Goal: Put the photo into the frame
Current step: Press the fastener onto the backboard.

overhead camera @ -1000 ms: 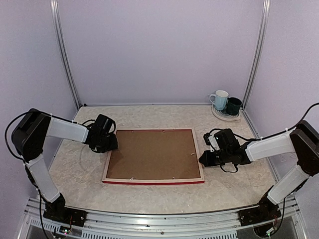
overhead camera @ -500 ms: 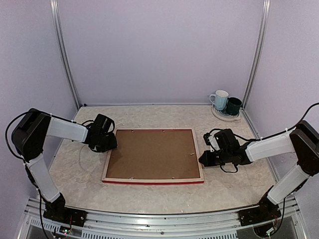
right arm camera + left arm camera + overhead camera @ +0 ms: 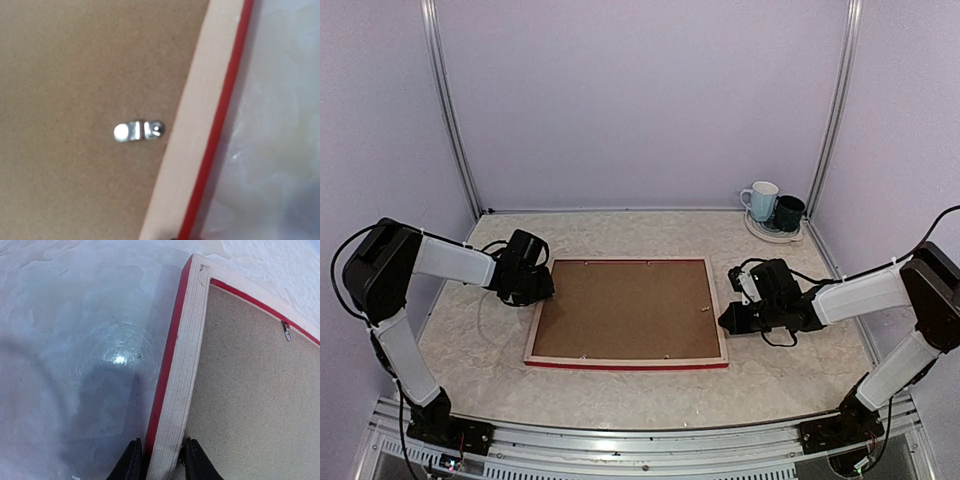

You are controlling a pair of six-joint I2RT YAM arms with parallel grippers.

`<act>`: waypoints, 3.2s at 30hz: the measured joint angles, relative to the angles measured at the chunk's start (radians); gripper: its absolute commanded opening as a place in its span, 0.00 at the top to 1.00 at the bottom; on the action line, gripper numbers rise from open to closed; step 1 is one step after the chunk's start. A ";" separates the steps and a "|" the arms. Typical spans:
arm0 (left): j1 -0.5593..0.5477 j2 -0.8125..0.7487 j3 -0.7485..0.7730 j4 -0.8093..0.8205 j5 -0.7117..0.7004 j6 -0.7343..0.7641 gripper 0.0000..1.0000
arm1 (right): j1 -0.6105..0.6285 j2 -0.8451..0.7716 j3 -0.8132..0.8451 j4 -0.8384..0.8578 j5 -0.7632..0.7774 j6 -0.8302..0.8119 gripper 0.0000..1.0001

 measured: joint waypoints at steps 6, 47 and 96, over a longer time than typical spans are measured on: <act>0.000 -0.002 -0.007 0.011 -0.002 0.003 0.77 | -0.001 0.001 0.000 0.001 -0.001 0.001 0.96; 0.042 -0.003 0.012 -0.005 -0.008 -0.046 0.43 | 0.002 0.010 0.000 0.019 -0.019 0.003 0.96; 0.018 0.008 0.024 -0.027 -0.032 0.005 1.00 | 0.008 0.014 0.000 0.029 -0.020 0.004 0.97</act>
